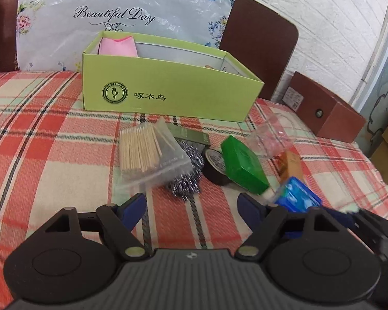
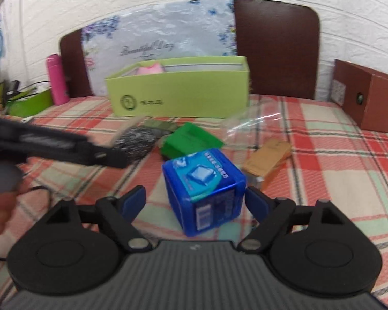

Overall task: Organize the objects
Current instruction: 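Grasp the steel wool with left tool while right tool grasps the blue cube box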

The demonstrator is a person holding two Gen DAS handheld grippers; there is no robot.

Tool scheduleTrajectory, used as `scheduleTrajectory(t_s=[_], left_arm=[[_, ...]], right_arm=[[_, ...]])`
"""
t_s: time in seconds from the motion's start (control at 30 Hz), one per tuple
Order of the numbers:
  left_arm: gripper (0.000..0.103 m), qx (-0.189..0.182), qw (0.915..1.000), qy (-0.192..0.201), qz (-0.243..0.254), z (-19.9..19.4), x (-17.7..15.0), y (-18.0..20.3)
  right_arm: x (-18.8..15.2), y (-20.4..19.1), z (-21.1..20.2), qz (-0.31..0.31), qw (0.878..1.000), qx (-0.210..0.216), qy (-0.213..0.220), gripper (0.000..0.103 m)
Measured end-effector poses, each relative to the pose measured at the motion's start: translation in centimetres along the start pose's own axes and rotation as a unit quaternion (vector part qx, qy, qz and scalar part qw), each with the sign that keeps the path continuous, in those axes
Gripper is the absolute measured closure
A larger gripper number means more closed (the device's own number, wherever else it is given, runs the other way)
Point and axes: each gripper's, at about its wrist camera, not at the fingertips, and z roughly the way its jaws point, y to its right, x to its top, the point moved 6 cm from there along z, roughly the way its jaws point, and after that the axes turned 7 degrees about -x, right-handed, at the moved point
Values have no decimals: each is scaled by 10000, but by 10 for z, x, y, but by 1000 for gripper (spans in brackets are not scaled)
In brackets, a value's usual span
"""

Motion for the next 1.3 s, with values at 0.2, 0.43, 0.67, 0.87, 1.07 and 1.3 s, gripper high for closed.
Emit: scheduleTrajectory(t_s=[0.2, 0.43, 0.67, 0.87, 1.07, 1.3], left_arm=[[41, 95, 9998, 175, -87, 20, 23, -13], [68, -252, 9995, 85, -180, 11, 17, -18], [69, -298, 9995, -59, -117, -37, -17, -21], [48, 147, 9991, 211, -332, -43, -15, -32], [56, 10, 9995, 106, -295, -31, -12, -28], [51, 77, 9992, 128, -361, -26, -13, -29]], right_arm=[[2, -8, -6, -72, 9999, 134, -26, 21], [9, -6, 6, -35, 10000, 40, 7, 21], [2, -23, 2, -331, 9983, 339, -338, 46], [-2, -35, 6, -427, 9975, 407, -381, 46], [-3, -36, 8, -500, 9975, 320, -392, 42], [0, -42, 16, -564, 9973, 323, -353, 42]])
